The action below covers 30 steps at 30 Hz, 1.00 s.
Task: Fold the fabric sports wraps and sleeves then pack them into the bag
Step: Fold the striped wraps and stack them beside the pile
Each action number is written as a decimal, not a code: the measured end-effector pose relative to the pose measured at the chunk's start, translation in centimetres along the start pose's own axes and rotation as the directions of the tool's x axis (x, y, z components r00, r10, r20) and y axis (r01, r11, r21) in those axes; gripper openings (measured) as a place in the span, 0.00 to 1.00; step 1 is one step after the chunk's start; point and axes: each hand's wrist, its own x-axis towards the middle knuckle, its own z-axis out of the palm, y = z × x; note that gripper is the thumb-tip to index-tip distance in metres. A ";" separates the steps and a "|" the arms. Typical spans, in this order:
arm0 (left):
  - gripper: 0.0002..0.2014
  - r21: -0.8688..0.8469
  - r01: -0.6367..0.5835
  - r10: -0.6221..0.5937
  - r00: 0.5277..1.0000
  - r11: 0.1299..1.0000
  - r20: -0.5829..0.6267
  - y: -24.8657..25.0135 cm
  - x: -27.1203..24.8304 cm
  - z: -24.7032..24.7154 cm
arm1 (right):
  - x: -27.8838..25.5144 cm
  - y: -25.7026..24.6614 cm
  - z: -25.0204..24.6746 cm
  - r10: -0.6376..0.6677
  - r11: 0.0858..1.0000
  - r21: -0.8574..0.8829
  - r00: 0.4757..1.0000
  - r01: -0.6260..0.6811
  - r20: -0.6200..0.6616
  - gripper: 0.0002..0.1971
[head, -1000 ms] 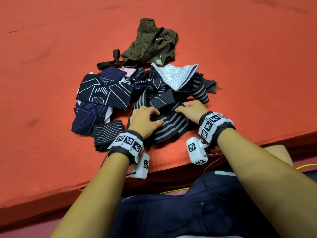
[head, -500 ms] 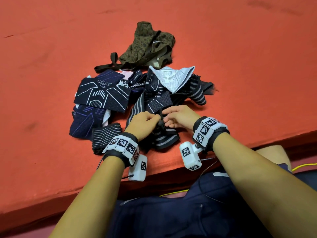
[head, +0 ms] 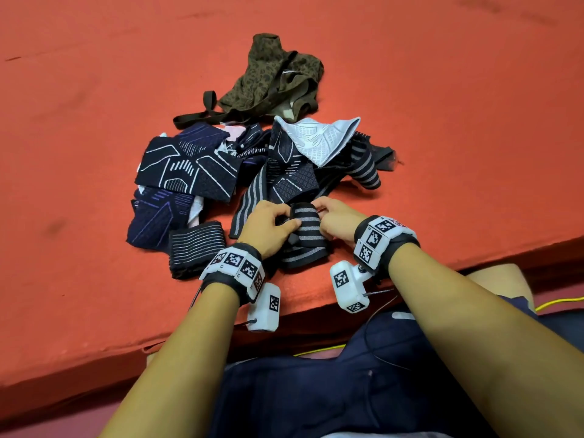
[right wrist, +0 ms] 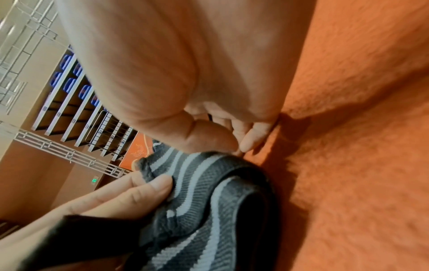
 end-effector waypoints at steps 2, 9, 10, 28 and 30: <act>0.13 -0.026 0.043 -0.044 0.999 0.999 -0.026 -1.0 0.3 0.4 | 0.2 0.2 0.0 0.024 1.000 0.011 1.000 -0.024 0.012 0.27; 0.14 -0.165 0.051 -0.074 0.987 0.985 -0.140 -1.6 0.3 0.7 | 0.2 1.5 0.0 -0.028 0.996 0.088 0.997 0.021 0.076 0.18; 0.15 -0.191 0.059 -0.090 0.984 0.980 -0.157 -1.8 0.4 0.8 | 0.2 1.3 0.1 -0.041 0.995 0.088 0.997 0.035 0.068 0.15; 0.12 -0.525 0.005 -0.144 0.964 0.851 -0.225 -1.0 -0.2 0.7 | -0.1 3.2 -2.2 -0.018 0.899 0.421 0.972 0.118 -0.233 0.29; 0.10 -0.528 0.007 -0.143 0.966 0.849 -0.217 -0.9 -0.1 0.6 | -0.3 3.4 -2.1 -0.039 0.927 0.354 0.972 0.122 -0.233 0.22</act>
